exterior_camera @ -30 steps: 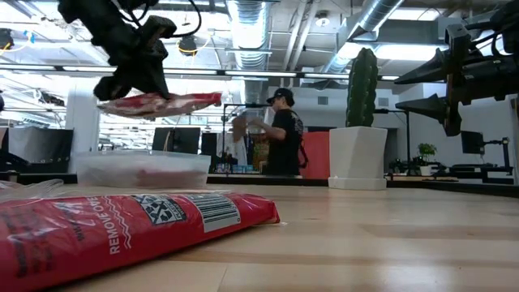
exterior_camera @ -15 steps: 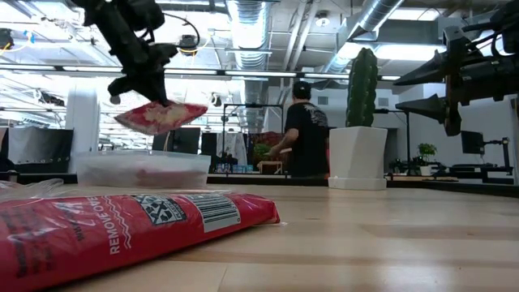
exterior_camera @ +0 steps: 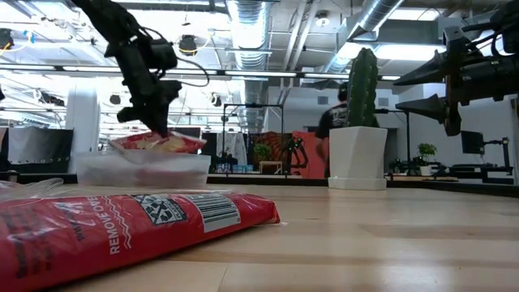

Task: Sort popcorn bags into baskets
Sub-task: Put the red popcorn bag into the transparent bin

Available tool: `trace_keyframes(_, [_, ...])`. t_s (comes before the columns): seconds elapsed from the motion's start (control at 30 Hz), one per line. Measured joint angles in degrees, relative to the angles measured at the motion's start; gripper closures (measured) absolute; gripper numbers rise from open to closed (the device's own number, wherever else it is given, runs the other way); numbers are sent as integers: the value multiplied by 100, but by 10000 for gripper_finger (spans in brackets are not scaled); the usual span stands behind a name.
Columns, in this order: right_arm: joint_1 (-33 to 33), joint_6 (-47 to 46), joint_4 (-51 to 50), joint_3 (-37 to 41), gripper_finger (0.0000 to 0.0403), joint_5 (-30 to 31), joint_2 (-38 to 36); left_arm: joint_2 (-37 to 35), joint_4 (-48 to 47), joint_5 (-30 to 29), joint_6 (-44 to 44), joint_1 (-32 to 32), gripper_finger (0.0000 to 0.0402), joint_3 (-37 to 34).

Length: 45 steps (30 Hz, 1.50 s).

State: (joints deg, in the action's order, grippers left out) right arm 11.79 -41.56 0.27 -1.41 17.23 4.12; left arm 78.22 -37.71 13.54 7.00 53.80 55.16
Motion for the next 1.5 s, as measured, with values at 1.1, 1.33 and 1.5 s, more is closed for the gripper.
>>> trace_keyframes(1.1, [-2,151,1,0,143,-37,-1,-1190,-2193,219,1829,-4576,164,614])
trace_keyframes(1.33, [-2,150,0,0,143,-39,-1,-1689,-1285,-654,3593,-6418,164,-810])
trace_keyframes(1.5, [-2,112,0,0,143,-42,0,-1684,-808,-676,3923,-7130,164,-1570])
